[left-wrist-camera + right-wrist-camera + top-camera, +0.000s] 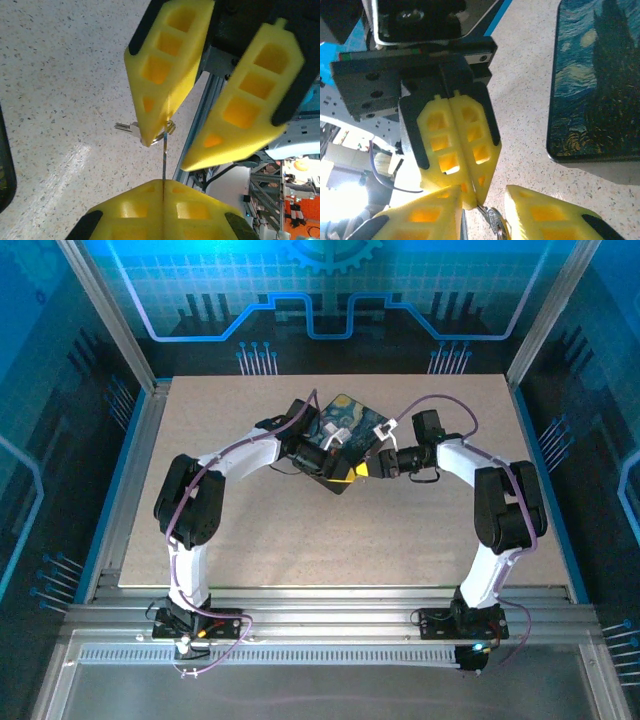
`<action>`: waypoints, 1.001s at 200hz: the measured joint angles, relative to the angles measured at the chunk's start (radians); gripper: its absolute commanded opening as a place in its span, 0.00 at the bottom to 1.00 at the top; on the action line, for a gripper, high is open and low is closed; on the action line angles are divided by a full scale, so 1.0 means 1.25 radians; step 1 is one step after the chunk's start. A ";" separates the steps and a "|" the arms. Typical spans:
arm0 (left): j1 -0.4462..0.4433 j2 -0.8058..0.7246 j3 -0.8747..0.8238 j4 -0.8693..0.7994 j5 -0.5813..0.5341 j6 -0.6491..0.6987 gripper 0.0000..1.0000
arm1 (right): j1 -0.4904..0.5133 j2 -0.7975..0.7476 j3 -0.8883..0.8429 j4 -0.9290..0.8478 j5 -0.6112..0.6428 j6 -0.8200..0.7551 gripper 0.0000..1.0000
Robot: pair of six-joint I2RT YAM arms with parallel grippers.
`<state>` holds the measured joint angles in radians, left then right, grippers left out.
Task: Unlock a padlock with a key
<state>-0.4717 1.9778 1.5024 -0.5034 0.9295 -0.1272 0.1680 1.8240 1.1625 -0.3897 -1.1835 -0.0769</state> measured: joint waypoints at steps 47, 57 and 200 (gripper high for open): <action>0.006 0.000 0.000 -0.013 0.021 0.005 0.00 | 0.000 0.000 -0.004 -0.017 -0.013 -0.027 0.09; 0.008 0.000 0.000 -0.013 0.025 0.006 0.00 | 0.000 0.000 -0.004 -0.017 -0.019 -0.031 0.09; 0.027 0.000 -0.001 0.011 0.047 0.005 0.00 | 0.001 0.000 -0.027 -0.038 -0.045 -0.050 0.27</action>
<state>-0.4374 1.9778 1.5009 -0.4896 0.9878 -0.1207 0.1692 1.8236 1.1290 -0.4377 -1.2400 -0.1394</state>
